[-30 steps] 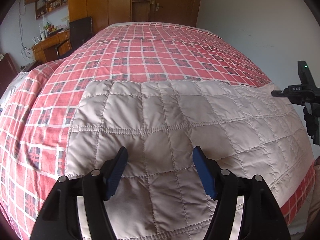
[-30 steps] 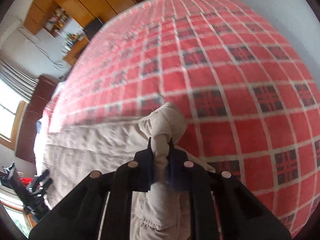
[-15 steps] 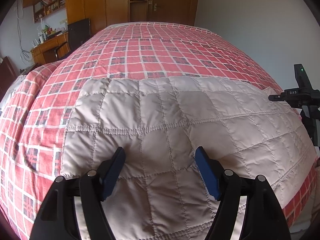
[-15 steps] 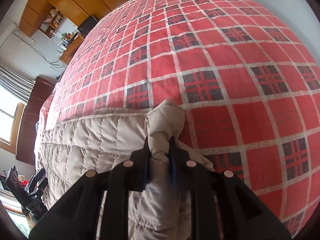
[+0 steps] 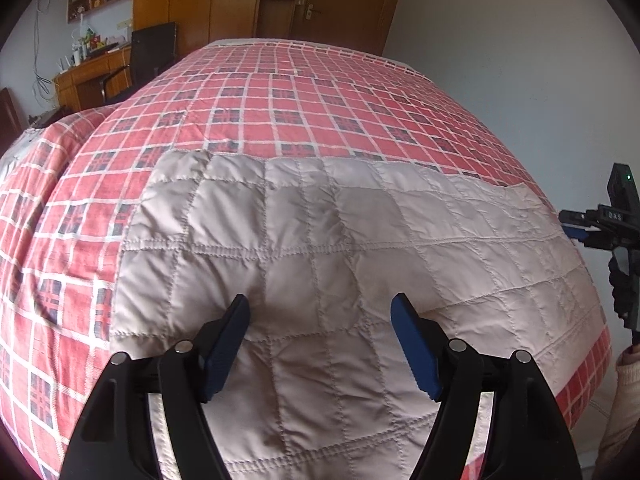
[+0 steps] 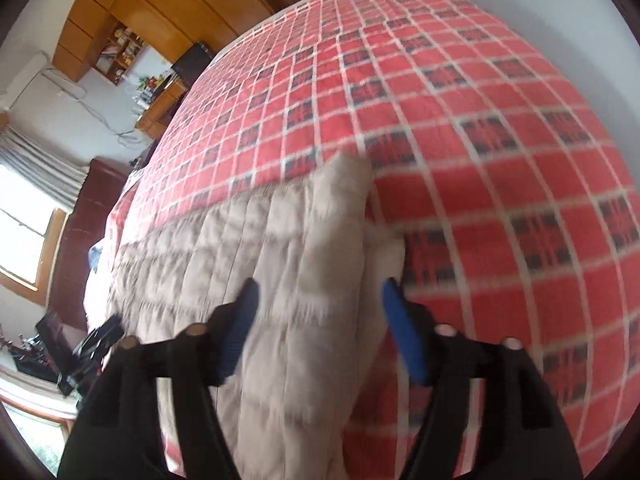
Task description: Fold large clothes
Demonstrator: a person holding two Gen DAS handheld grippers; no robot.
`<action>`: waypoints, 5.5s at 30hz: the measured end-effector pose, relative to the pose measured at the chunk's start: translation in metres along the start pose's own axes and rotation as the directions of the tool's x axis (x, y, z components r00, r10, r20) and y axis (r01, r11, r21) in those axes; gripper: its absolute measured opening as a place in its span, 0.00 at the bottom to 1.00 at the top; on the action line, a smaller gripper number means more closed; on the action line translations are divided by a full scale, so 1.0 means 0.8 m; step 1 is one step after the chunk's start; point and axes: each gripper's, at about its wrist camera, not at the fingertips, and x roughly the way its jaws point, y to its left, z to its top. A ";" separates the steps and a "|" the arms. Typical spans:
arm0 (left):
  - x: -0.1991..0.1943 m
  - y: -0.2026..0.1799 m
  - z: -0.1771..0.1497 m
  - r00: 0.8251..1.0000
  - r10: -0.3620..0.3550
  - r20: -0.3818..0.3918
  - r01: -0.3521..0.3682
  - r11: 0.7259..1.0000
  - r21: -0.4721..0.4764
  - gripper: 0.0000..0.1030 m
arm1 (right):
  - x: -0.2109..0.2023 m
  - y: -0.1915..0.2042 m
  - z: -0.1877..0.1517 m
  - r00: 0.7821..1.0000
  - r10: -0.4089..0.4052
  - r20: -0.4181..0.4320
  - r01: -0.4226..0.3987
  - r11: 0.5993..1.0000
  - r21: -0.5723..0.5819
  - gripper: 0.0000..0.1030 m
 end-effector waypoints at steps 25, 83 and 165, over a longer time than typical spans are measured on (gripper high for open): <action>0.004 -0.025 -0.003 0.998 -0.056 -0.039 0.057 0.998 0.028 0.72 | -0.020 0.012 -0.104 0.965 0.258 -0.042 -0.255 0.964 0.074 0.15; 0.059 -0.015 0.087 0.868 -0.468 -0.167 0.448 0.882 -0.143 0.76 | 0.103 0.316 -0.115 0.981 0.007 -0.195 -0.104 0.865 -0.491 0.23; -0.108 0.130 -0.057 0.868 -0.495 -0.028 0.492 0.867 -0.083 0.32 | 0.088 0.278 -0.130 0.966 0.077 -0.248 -0.159 0.930 -0.331 0.74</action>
